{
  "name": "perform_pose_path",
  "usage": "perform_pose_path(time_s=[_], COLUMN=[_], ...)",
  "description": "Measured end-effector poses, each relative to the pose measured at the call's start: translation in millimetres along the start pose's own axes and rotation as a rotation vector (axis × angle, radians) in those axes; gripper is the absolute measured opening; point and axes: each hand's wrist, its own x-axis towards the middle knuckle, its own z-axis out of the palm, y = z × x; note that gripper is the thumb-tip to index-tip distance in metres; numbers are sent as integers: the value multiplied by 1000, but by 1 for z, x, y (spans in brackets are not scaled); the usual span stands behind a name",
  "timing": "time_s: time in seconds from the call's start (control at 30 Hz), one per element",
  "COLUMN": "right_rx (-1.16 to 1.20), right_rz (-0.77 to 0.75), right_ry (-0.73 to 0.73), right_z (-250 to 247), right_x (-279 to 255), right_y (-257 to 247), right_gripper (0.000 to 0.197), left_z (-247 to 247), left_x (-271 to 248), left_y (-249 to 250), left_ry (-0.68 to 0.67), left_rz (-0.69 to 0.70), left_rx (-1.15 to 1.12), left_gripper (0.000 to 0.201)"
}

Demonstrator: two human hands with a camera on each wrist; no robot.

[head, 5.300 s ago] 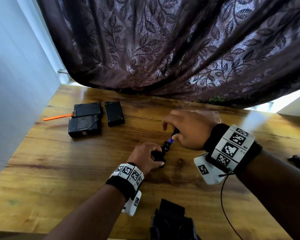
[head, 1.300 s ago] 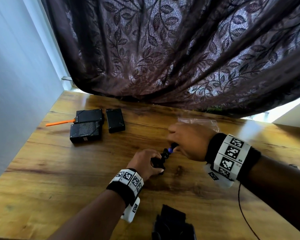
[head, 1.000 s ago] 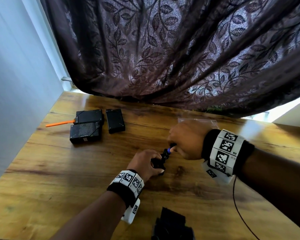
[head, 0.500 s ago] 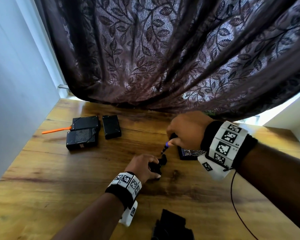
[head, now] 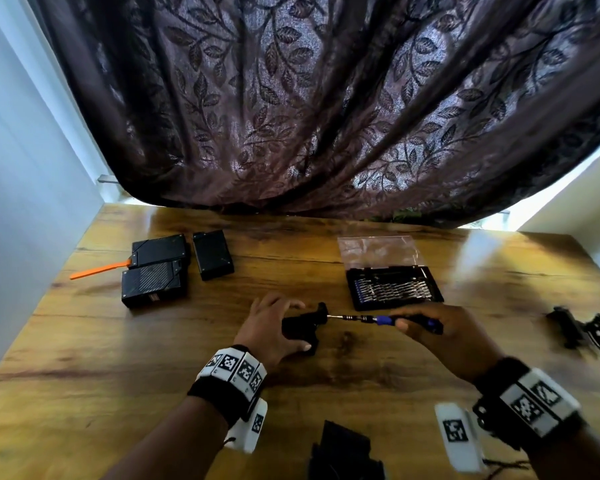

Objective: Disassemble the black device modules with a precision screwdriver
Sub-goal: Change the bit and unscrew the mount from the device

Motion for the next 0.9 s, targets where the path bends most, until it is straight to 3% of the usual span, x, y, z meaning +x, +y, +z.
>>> perform_pose_path(time_s=[0.1,0.2,0.23,0.33,0.53,0.63,0.73,0.9], right_rx=[269,494,542,654,705,745,934,1008], right_rz=[107,172,193,235,203,196,233,228], right_ry=[77,142,154,141,115,147,209,240], right_z=[13,19,20,14,-8,-23,-44,-103], right_x=[-22,-39,-43,-48,-45,-48,-58,-96], right_y=[21,33,37,39,52,70,95,147], right_gripper=[17,56,58,34,49,68,77,75], left_z=[3,13,14,18,27,47,78,148], left_x=[-1,1,2,3,1,5,17,43], left_y=[1,1,0,0,13,45,90,170], left_ry=[-46,-76,-70,-28,18,8,-10,-88], left_rz=[-53,-86,-94,-96,-72,-21,56,203], left_rx=[150,136,135,166,87,26,-18,92], left_gripper=[88,85,81,71,70,73,67,70])
